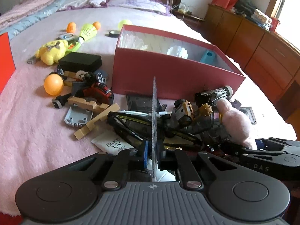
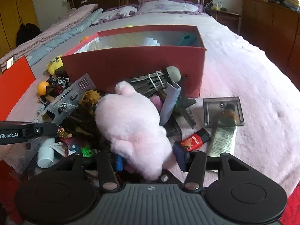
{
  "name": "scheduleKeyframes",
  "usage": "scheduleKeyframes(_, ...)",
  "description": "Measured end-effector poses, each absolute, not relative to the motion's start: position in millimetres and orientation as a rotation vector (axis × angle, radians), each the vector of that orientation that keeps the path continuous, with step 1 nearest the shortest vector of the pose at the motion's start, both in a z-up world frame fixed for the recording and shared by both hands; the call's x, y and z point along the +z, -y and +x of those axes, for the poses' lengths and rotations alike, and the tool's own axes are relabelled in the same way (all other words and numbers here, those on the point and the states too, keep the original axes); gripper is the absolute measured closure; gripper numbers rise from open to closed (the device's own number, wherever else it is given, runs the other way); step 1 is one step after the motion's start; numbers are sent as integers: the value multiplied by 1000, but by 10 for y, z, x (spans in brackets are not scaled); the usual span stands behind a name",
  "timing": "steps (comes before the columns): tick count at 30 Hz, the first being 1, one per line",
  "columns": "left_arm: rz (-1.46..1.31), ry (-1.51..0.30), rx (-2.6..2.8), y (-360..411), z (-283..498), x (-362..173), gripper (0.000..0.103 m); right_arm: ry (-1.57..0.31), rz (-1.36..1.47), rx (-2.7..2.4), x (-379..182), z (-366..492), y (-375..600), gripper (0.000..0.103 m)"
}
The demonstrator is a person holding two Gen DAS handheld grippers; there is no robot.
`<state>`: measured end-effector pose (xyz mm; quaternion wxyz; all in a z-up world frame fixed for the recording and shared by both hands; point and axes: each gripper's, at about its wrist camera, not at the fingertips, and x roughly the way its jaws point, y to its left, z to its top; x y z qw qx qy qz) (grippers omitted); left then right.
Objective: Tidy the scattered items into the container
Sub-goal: 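Lift the ruler with the left tool while the right tool lifts the pink plush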
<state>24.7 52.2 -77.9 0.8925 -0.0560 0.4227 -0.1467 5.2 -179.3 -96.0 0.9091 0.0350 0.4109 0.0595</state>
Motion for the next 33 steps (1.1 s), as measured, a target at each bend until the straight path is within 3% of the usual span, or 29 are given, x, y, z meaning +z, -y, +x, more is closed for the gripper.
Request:
scheduleKeyframes(2,-136,-883,-303,-540,259,-784,92,-841,58,124,-935,28,1773,62)
scheduleKeyframes(6,-153,-910,-304,-550,320,-823,90,-828,29,126,-884,-20,1733,63)
scheduleKeyframes(9,-171,-914,-303,-559,378,-840,89,-818,8,127,-847,-55,1703,58)
scheduleKeyframes(11,-163,-912,-308,-547,410,-846,89,-803,-8,127,-812,-82,1685,46)
scheduleKeyframes(13,-141,-907,-309,-517,419,-836,90,-774,-31,128,-763,-92,1662,41)
scheduleKeyframes(19,-77,-919,-301,-391,469,-836,89,-776,-48,136,-785,27,1610,37)
scheduleKeyframes(22,-76,-918,-305,-368,523,-847,94,-805,-23,139,-851,76,1612,42)
scheduleKeyframes(24,-78,-913,-310,-364,542,-843,96,-821,3,140,-883,84,1629,56)
scheduleKeyframes(26,-88,-903,-315,-384,501,-815,96,-812,11,133,-872,56,1647,61)
scheduleKeyframes(33,-136,-872,-309,-532,270,-654,96,-771,62,139,-758,-58,1726,66)
